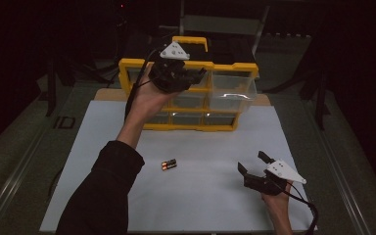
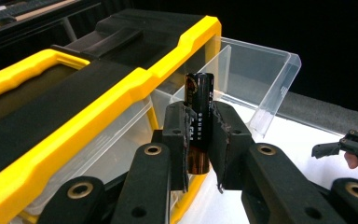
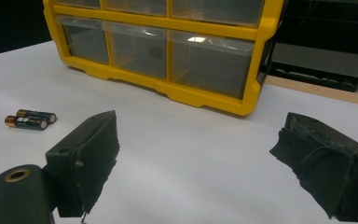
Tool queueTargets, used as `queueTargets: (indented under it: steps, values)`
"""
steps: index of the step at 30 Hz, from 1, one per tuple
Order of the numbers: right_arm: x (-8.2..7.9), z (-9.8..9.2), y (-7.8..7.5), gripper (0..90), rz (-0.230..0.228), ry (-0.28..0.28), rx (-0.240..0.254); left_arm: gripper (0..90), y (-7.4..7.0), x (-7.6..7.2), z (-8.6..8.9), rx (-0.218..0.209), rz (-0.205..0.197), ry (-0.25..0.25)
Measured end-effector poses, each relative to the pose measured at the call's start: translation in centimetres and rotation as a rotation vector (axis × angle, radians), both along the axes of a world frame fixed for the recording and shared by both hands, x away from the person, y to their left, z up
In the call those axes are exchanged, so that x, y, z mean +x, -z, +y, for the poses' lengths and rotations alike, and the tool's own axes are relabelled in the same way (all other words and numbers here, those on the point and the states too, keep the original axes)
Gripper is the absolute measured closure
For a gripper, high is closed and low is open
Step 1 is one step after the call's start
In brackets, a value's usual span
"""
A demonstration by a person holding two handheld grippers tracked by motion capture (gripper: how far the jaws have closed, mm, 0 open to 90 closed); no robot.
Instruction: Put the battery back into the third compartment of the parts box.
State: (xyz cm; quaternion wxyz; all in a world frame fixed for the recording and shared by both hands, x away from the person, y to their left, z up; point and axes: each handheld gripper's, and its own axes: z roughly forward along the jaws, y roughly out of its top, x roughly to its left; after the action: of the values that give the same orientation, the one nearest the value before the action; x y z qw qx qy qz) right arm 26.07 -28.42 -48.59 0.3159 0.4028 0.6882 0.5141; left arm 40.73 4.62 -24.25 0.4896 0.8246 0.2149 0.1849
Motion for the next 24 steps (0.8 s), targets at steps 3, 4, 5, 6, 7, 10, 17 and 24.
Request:
queueTargets:
  steps: [3, 4, 5, 6, 7, 10, 17, 24]
  values:
    - [0.0, 0.0, 0.0, 11.5, 0.0, 0.0, 0.0, 77.7, -0.2, 0.2, -0.2, -0.013, 0.012, 0.007]
    - [0.0, 0.0, 0.0, 11.5, 0.001, -0.001, 0.0, 77.7, -0.3, 0.2, -0.3, -0.015, 0.014, 0.009]
    - [0.0, 0.0, 0.0, 11.5, 0.002, -0.001, 0.0, 77.7, -0.4, 0.3, -0.4, -0.022, 0.018, 0.013]
    - [0.0, 0.0, 0.0, 11.5, 0.002, -0.001, 0.0, 77.7, -0.4, 0.4, -0.5, -0.025, 0.02, 0.018]
    - [0.0, 0.0, 0.0, 11.5, 0.001, -0.001, 0.001, 77.7, -0.5, 0.4, -0.5, -0.026, 0.023, 0.02]
    - [0.0, 0.0, 0.0, 11.5, 0.002, 0.0, 0.001, 77.7, -0.6, 0.6, -0.8, -0.039, 0.031, 0.032]
    - [0.0, -0.1, -0.1, 11.5, 0.001, 0.003, 0.006, 77.7, -1.4, 1.0, -1.3, -0.059, 0.046, 0.053]
    - [0.0, -0.2, -0.1, 11.5, -0.001, 0.003, 0.008, 77.6, -1.8, 1.2, -2.3, -0.066, 0.054, 0.083]
